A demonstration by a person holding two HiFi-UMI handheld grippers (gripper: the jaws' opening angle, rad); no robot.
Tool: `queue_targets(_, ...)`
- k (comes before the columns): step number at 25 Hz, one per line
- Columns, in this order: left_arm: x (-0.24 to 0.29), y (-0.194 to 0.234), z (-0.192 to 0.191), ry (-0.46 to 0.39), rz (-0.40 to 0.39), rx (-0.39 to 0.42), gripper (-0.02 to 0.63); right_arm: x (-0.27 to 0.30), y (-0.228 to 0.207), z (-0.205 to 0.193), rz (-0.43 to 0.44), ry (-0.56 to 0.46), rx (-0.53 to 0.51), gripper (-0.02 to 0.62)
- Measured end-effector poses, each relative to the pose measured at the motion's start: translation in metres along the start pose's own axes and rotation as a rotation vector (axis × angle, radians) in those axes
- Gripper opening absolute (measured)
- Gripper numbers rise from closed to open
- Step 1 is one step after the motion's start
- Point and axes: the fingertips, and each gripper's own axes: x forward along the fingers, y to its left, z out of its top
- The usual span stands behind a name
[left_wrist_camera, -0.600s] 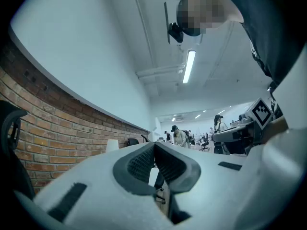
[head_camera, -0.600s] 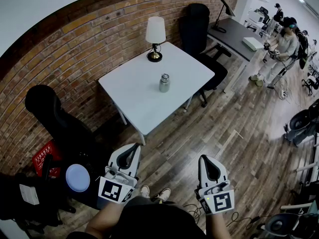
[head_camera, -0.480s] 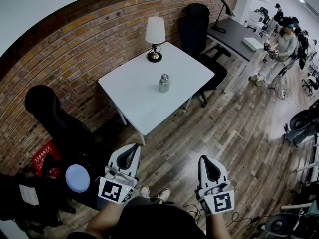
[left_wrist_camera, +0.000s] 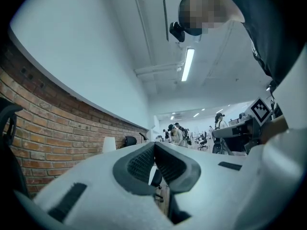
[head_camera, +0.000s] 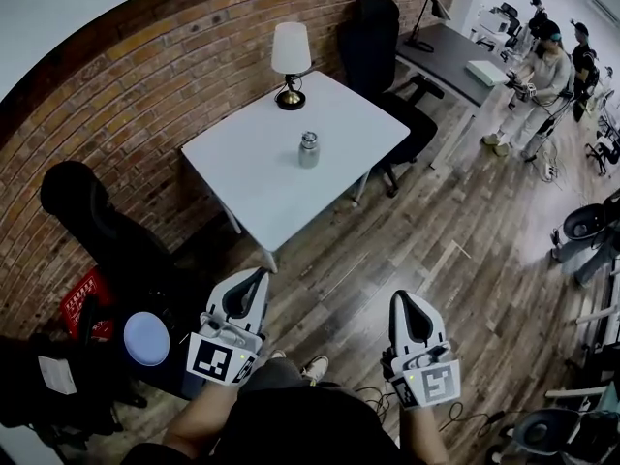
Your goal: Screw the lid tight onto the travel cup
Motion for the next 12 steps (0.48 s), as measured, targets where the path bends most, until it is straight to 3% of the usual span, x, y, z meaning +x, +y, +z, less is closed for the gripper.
queue_targets(12,0.014,0.012,-0.027,0.052,0.048,-0.017,0.023,0.011,-0.026,-0.020,-0.014,0.023,0.002,0.014)
